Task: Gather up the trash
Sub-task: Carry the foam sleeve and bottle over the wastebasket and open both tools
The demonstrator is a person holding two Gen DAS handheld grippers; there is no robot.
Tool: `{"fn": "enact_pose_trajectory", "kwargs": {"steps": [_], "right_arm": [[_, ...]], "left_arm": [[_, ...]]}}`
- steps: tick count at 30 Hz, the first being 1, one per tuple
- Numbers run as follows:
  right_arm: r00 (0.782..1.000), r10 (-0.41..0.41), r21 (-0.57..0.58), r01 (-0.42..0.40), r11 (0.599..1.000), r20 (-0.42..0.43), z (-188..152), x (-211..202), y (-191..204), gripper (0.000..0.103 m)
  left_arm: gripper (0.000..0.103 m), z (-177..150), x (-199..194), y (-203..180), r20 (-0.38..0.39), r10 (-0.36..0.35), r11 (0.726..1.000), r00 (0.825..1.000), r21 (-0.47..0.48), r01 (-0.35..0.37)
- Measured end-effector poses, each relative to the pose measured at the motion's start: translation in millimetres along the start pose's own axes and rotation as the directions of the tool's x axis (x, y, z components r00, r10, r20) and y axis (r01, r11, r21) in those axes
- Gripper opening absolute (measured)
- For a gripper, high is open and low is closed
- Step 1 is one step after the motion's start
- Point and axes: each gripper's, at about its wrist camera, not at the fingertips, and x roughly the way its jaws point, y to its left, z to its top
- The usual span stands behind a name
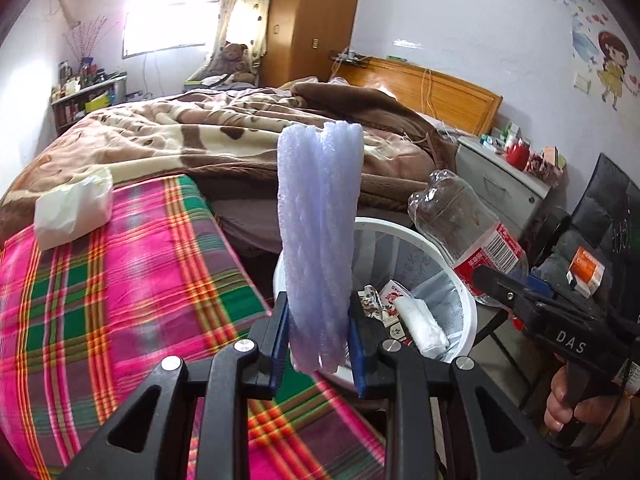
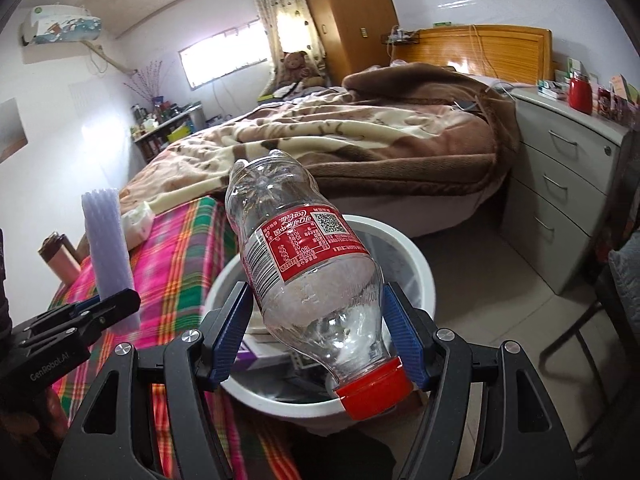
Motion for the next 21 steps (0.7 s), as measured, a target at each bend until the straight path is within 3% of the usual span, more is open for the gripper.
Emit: {"fn": "enact_pose_trajectory", "kwargs": {"steps": [17, 21], "right_arm": [[0.988, -0.087, -0.001, 0.088, 0.996, -0.131, -4, 35, -25, 0.068], [0.986, -0.083, 0.001, 0.084, 0.996, -0.145, -4, 38, -29, 0.068]], "left_arm": [[0.028, 8, 55, -38, -0.112, -0.029, 0.998, 0.993, 0.047, 0.034], [0.032, 8, 61, -40, -0.135, -0.037, 0.998, 0.990, 0.038, 0.043]]}}
